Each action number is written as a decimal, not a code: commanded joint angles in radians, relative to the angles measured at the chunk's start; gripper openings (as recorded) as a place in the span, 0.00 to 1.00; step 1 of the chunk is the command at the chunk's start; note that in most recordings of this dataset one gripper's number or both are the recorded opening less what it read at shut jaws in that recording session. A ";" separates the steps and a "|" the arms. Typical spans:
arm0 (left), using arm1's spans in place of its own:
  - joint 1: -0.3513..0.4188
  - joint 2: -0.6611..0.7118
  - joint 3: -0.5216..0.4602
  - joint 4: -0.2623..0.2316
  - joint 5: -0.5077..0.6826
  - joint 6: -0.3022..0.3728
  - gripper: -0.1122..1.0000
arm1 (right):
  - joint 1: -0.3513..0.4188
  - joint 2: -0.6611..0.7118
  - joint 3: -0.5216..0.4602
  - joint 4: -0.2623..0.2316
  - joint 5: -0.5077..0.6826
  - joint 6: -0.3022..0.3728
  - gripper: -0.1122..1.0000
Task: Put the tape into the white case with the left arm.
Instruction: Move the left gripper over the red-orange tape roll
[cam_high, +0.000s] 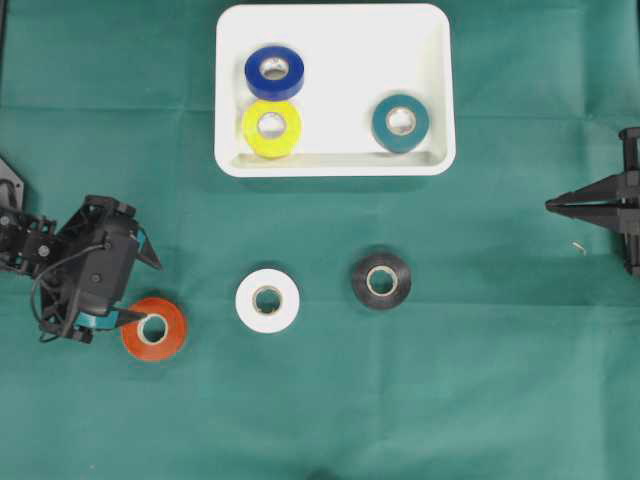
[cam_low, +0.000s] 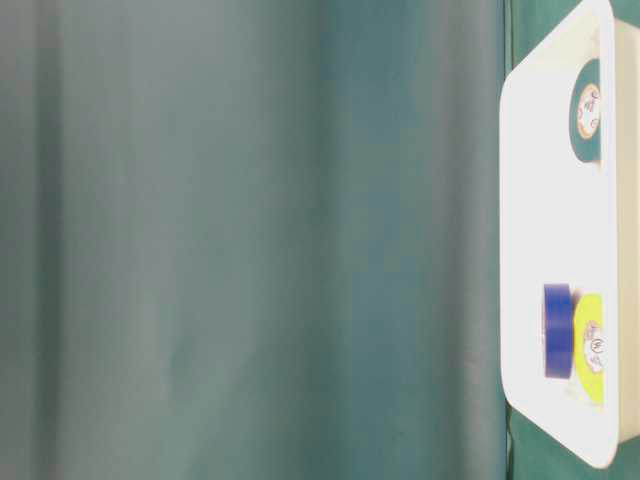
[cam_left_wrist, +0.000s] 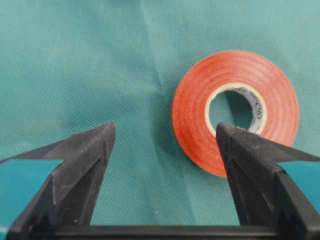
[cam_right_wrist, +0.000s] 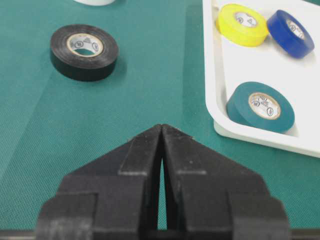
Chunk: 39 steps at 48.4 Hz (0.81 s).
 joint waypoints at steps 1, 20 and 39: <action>-0.005 0.009 -0.020 -0.002 -0.018 -0.002 0.83 | 0.000 0.005 -0.009 -0.002 -0.011 0.000 0.02; -0.014 0.064 -0.043 -0.002 -0.048 -0.005 0.83 | 0.000 0.005 -0.009 -0.002 -0.011 0.000 0.02; -0.020 0.187 -0.087 -0.002 -0.049 -0.006 0.83 | 0.000 0.005 -0.009 0.000 -0.011 0.000 0.02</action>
